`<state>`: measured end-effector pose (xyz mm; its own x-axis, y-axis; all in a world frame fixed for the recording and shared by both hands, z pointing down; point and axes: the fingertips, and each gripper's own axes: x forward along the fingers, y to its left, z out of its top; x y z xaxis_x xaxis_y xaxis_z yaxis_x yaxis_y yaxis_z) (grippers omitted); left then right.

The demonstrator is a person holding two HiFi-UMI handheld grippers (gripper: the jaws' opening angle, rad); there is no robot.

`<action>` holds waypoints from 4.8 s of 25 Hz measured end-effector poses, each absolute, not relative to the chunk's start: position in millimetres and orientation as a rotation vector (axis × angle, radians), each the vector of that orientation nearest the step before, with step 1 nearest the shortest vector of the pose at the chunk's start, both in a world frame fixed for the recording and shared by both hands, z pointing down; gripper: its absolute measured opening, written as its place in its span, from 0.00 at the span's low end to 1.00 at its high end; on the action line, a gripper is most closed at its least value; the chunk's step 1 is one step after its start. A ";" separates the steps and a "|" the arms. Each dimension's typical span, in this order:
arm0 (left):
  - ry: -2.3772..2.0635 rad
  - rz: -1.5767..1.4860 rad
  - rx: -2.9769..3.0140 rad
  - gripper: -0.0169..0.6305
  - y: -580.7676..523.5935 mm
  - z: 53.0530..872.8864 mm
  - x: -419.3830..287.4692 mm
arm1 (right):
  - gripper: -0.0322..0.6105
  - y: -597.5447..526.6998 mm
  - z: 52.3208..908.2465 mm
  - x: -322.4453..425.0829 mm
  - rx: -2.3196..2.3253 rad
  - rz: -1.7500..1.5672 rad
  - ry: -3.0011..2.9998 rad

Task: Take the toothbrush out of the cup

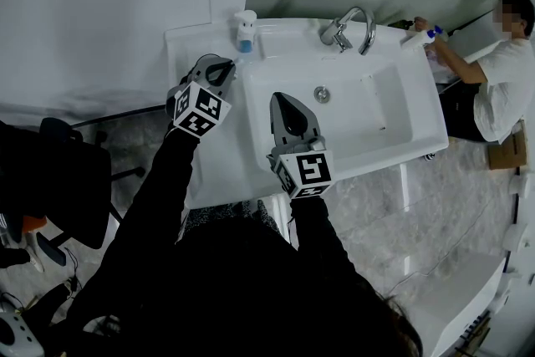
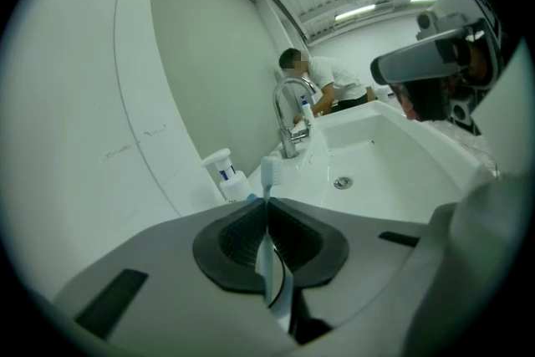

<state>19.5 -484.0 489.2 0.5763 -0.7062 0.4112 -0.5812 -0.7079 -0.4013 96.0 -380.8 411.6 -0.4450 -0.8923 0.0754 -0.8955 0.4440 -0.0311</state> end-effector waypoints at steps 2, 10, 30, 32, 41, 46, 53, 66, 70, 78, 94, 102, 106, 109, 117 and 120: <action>1.082 -0.792 -2.599 0.05 -483.5 484.7 19.3 | 0.05 -380.7 412.0 96.3 1.628 0.111 -2.630; 1.188 -0.521 -2.690 0.05 -480.1 444.5 4.9 | 0.05 -376.8 410.7 91.2 1.619 0.104 -2.635; 1.122 0.040 -2.927 0.05 -420.3 302.7 4.9 | 0.05 -366.5 387.9 61.3 1.544 -0.032 -2.686; 1.112 0.076 -2.962 0.05 -414.8 294.1 6.8 | 0.05 -365.5 388.6 57.9 1.522 -0.035 -2.686; 1.031 0.131 -3.085 0.05 -393.6 281.6 21.3 | 0.19 -361.4 403.5 47.8 1.414 0.026 -2.687; 0.977 0.120 -3.123 0.05 -378.8 279.6 31.7 | 0.20 -358.2 404.8 48.1 1.411 0.014 -2.676; 0.934 0.101 -3.173 0.05 -365.4 283.8 41.8 | 0.20 -353.5 409.1 47.7 1.399 0.020 -2.655; 0.905 0.086 -3.191 0.05 -355.0 288.5 45.4 | 0.14 -344.7 413.4 46.5 1.364 0.030 -2.651; 0.885 0.083 -3.148 0.05 -350.3 286.6 47.3 | 0.14 -343.1 412.6 46.1 1.366 0.031 -2.655; 0.891 0.103 -3.010 0.06 -346.7 281.0 47.0 | 0.14 -343.4 411.8 49.4 1.380 0.040 -2.659; 1.157 0.079 -2.907 0.12 -357.2 326.6 15.2 | 0.14 -345.0 397.2 84.0 1.506 0.028 -2.639; 1.269 -0.041 -2.825 0.04 -360.9 354.5 7.0 | 0.14 -343.8 389.2 92.2 1.534 -0.009 -2.635; 1.309 -0.079 -2.825 0.04 -357.0 369.4 3.0 | 0.14 -342.1 383.1 92.7 1.544 -0.048 -2.638; 1.334 -0.107 -2.819 0.04 -354.6 380.3 -0.5 | 0.14 -340.6 378.1 92.5 1.547 -0.063 -2.648; 1.407 -0.112 -2.791 0.04 -356.3 394.8 -9.1 | 0.13 -340.1 376.2 87.0 1.559 -0.085 -2.647; 1.443 -0.104 -2.779 0.04 -358.3 394.7 -16.3 | 0.13 -340.5 376.6 84.0 1.565 -0.085 -2.644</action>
